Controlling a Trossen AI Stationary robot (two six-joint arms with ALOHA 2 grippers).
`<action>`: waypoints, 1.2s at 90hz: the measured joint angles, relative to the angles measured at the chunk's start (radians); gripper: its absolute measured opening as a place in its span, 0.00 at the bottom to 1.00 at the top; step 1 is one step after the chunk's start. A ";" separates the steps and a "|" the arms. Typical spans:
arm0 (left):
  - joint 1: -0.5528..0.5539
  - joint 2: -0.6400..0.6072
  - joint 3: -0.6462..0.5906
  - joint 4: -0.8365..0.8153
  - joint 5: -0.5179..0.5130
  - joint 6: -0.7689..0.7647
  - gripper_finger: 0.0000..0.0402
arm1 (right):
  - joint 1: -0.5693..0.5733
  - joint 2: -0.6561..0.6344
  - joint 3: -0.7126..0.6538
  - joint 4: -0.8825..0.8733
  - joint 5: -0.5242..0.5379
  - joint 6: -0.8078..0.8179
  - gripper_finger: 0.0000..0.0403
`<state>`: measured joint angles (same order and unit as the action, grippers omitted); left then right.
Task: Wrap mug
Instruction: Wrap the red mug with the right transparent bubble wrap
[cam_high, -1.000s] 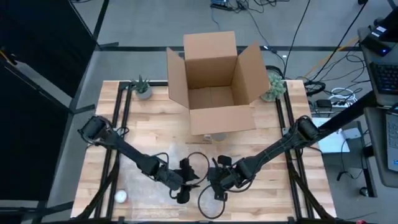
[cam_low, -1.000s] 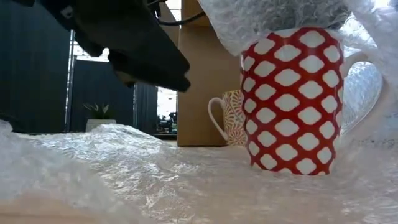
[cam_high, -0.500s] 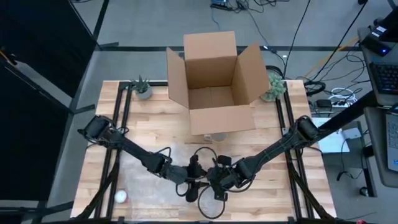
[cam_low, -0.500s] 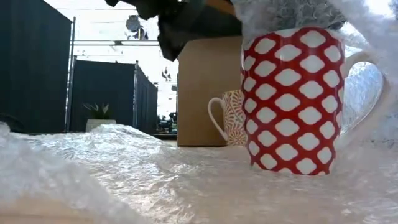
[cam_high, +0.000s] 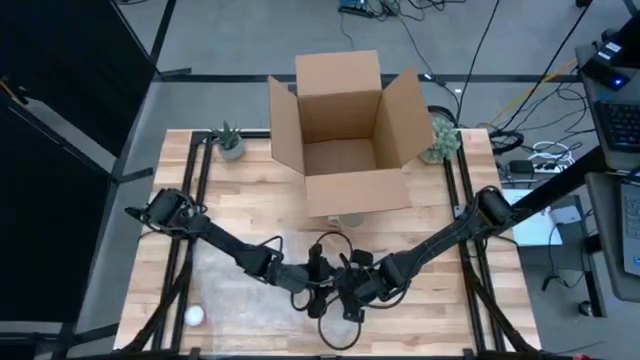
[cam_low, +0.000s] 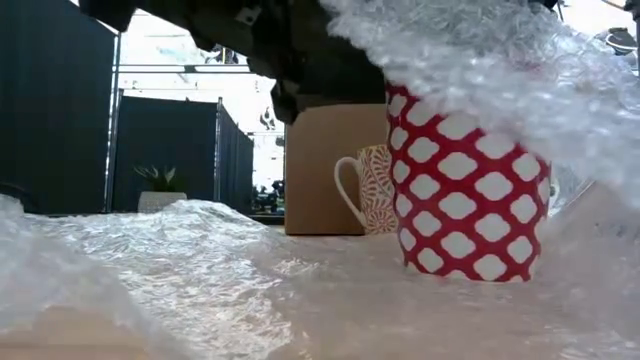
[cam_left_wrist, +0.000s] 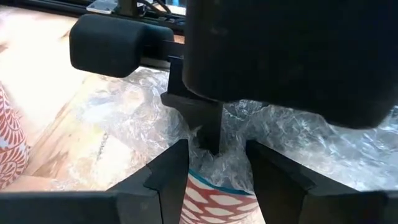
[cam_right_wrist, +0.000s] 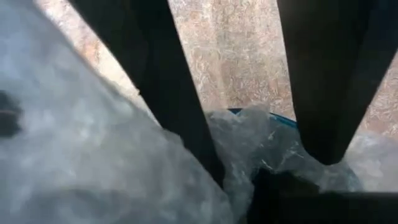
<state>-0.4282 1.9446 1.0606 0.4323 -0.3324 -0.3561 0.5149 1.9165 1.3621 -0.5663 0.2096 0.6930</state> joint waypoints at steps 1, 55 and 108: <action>0.000 0.000 0.000 0.002 0.000 0.000 0.37 | 0.000 -0.003 0.000 0.000 0.000 0.000 0.16; -0.003 0.003 -0.002 0.017 0.014 0.000 0.37 | 0.000 -0.164 0.000 -0.108 -0.030 0.043 0.18; -0.004 0.004 -0.003 0.030 0.014 -0.001 0.37 | -0.018 -0.333 0.002 -0.039 0.019 0.001 0.43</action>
<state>-0.4323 1.9484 1.0576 0.4621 -0.3183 -0.3574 0.4972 1.5830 1.3643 -0.6055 0.2290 0.6939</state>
